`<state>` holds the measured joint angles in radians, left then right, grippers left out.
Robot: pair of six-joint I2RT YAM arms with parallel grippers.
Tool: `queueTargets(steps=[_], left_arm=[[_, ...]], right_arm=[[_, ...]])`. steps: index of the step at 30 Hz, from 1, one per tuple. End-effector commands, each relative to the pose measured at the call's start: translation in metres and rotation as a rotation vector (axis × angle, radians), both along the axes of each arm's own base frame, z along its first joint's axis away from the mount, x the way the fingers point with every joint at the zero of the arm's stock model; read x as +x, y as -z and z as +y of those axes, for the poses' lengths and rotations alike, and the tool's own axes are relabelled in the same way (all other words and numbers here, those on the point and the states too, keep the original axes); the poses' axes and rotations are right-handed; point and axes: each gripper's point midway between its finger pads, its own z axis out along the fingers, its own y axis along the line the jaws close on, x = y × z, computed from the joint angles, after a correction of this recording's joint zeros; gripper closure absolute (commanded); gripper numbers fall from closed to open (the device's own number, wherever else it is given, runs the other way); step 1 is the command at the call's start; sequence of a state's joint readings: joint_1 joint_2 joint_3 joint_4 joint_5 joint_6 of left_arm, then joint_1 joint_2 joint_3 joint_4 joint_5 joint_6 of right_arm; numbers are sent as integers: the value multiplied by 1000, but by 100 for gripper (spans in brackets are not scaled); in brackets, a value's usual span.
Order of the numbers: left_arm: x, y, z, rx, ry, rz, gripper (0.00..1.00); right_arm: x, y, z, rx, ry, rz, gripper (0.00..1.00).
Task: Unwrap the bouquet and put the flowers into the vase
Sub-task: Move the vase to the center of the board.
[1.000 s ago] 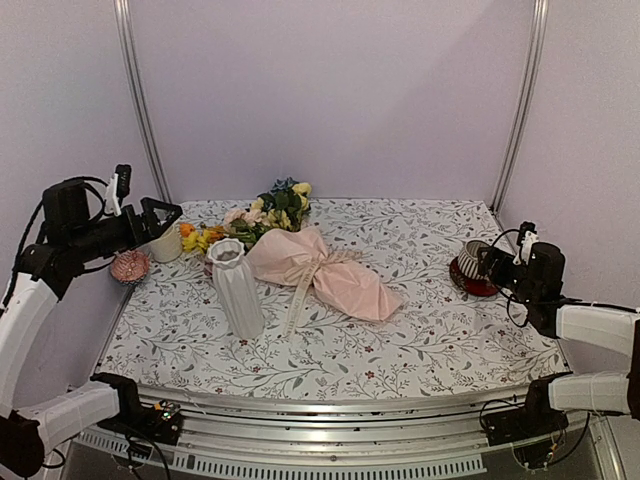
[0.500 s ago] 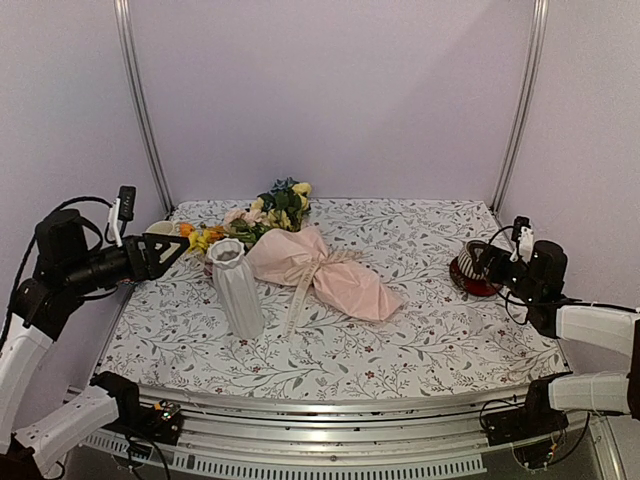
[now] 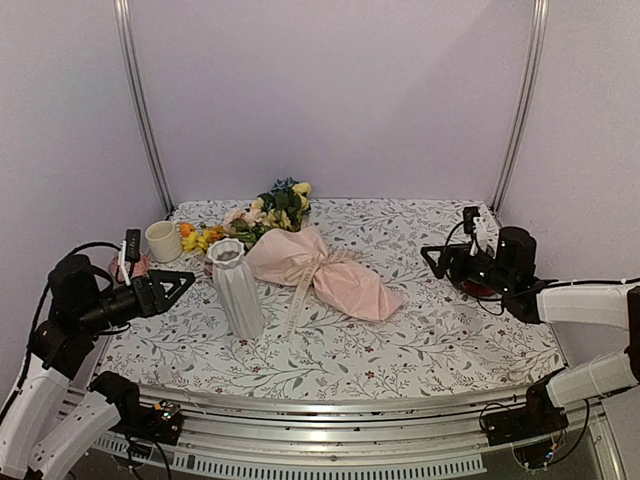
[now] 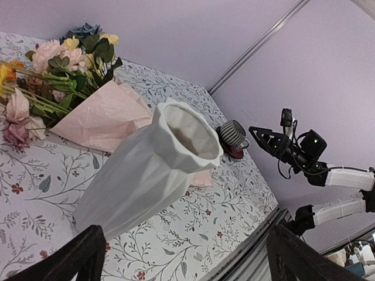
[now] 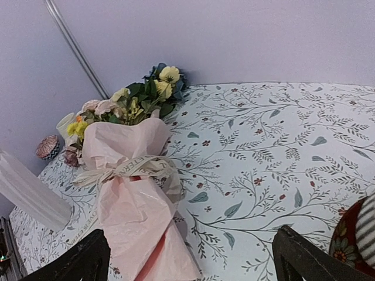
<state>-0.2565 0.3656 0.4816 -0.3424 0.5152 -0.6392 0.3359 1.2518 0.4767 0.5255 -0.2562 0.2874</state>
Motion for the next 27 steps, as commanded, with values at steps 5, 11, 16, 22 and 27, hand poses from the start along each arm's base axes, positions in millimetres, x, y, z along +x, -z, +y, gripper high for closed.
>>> queueTargets(steps=[5, 11, 16, 22, 27], left_arm=[[1, 21, -20, -85, 51, 24, 2], [4, 43, -23, -60, 41, 38, 2], [11, 66, -22, -49, 15, 61, 2], [16, 82, -25, -61, 13, 64, 2], [20, 85, -23, -46, -2, 38, 2]], right_arm=[[-27, -10, 94, -60, -286, -90, 1], [-62, -3, 166, -52, -480, -123, 3], [-78, 3, 221, -41, -563, -158, 4], [-85, 20, 280, -24, -632, -151, 9], [-90, 29, 318, 4, -689, -146, 15]])
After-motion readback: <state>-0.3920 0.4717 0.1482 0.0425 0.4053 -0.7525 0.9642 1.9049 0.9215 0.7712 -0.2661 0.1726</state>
